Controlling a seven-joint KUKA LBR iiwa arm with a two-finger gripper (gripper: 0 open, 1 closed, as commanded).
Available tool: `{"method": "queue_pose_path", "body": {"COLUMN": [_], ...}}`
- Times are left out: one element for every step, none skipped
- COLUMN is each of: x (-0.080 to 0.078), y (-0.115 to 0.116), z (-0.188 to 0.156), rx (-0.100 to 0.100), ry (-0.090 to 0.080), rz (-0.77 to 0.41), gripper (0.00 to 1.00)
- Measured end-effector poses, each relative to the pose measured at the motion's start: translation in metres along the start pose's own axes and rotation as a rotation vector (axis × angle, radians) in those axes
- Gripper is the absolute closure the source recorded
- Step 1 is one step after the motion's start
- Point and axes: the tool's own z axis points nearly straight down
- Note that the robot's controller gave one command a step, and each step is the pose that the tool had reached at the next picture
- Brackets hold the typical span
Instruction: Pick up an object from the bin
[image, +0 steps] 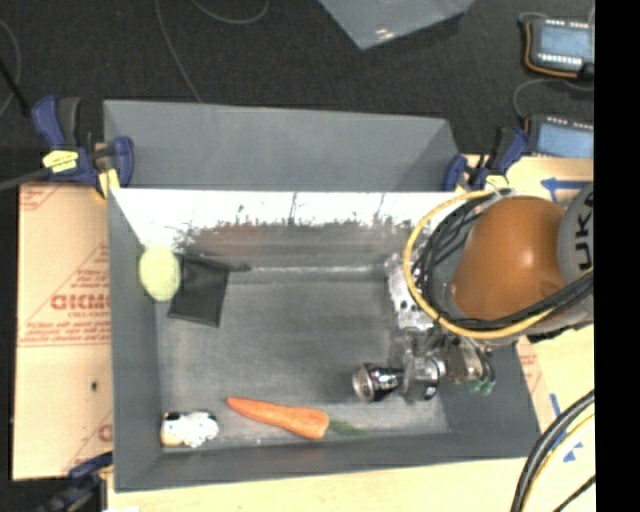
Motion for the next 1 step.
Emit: {"method": "queue_pose_path", "body": {"x": [-0.0013], "y": [0.0072], "z": [-0.0631], "rx": [0.001], "ry": [-0.008], "rz": [0.006], "gripper": [1.00]}}
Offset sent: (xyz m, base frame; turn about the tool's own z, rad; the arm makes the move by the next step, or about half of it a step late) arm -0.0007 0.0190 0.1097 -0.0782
